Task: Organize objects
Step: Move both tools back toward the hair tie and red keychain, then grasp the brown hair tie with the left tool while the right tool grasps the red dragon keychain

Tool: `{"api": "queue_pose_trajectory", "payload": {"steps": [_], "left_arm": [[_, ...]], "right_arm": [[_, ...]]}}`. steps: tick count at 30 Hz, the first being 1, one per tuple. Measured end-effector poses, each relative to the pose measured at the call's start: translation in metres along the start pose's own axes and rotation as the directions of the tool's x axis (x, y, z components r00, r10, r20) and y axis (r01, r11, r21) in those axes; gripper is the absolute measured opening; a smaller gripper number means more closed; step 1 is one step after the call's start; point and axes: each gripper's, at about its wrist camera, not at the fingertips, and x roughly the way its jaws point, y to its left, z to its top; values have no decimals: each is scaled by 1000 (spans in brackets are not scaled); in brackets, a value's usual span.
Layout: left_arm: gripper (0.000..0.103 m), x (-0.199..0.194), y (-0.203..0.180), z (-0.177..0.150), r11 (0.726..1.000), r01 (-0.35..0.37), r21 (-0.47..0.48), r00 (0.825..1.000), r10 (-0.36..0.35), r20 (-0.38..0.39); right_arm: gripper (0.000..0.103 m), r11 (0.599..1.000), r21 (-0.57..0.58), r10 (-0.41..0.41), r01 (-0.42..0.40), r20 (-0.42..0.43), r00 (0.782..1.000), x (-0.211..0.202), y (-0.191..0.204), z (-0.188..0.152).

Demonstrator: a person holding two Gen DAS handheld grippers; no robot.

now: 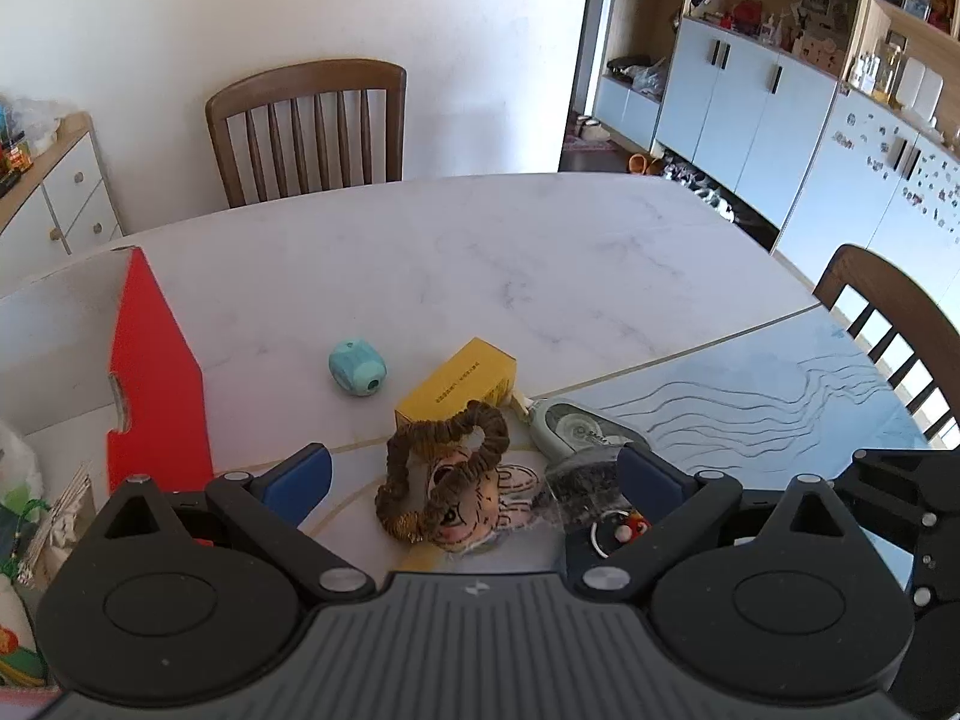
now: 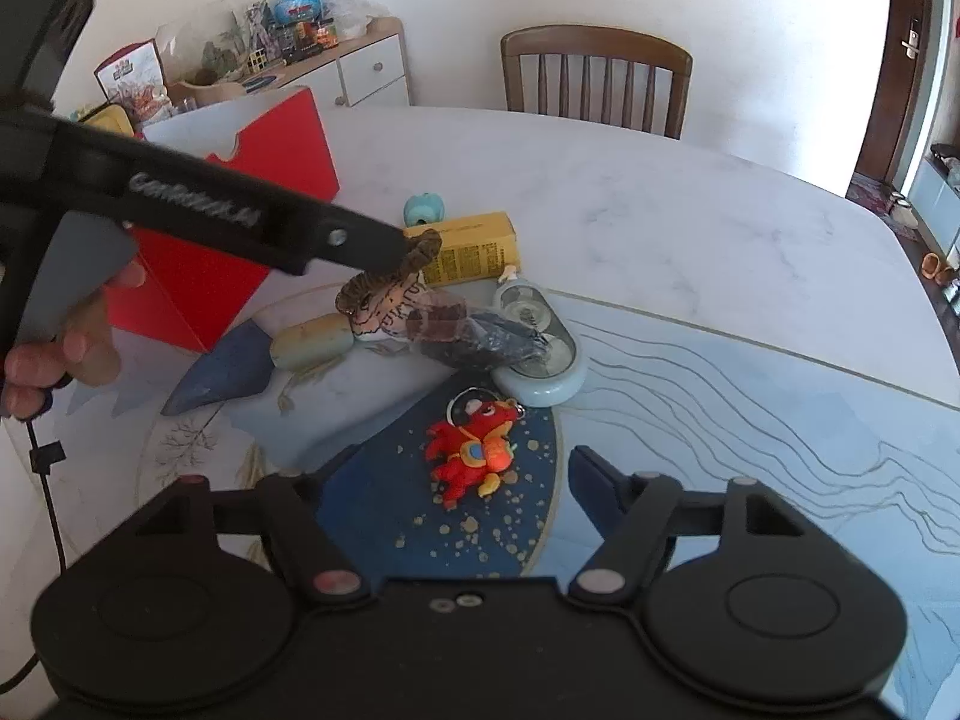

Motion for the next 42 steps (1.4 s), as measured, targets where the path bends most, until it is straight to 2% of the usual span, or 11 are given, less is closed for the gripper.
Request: {"api": "queue_pose_trajectory", "payload": {"steps": [2,7,14,16,23,24,28,40,41,42], "left_arm": [[98,6,0,1,1000,4,4,1000,-4,-9],[75,19,-5,1,999,9,34,999,-8,-33],[53,29,-11,2,998,-9,67,999,12,-42],[43,31,-12,4,997,-11,73,999,14,-42],[28,34,-13,3,996,-12,87,999,16,-44],[22,33,-13,3,996,-12,84,999,15,-42],[13,32,-9,4,997,-1,71,999,4,-41],[3,19,3,3,999,24,27,999,-23,-32],[3,17,6,3,1000,27,15,999,-26,-30],[2,14,8,2,999,32,3,999,-32,-27]], "right_arm": [[70,1000,-7,1,-1,-5,1000,4,1,0],[63,1000,-15,2,-2,-16,1000,13,3,-1],[55,1000,-6,2,-2,-23,1000,19,1,0],[51,1000,-6,1,-1,-28,1000,21,2,0],[42,1000,-17,-5,4,-33,999,26,5,0],[41,1000,-20,-10,9,-33,999,26,6,0],[31,1000,-9,-22,22,-34,999,26,3,0],[21,1000,21,-13,13,-15,1000,12,0,-1],[18,1000,25,-13,13,-12,1000,9,0,-1],[1,1000,30,-8,9,-11,1000,6,-1,-1]]}}
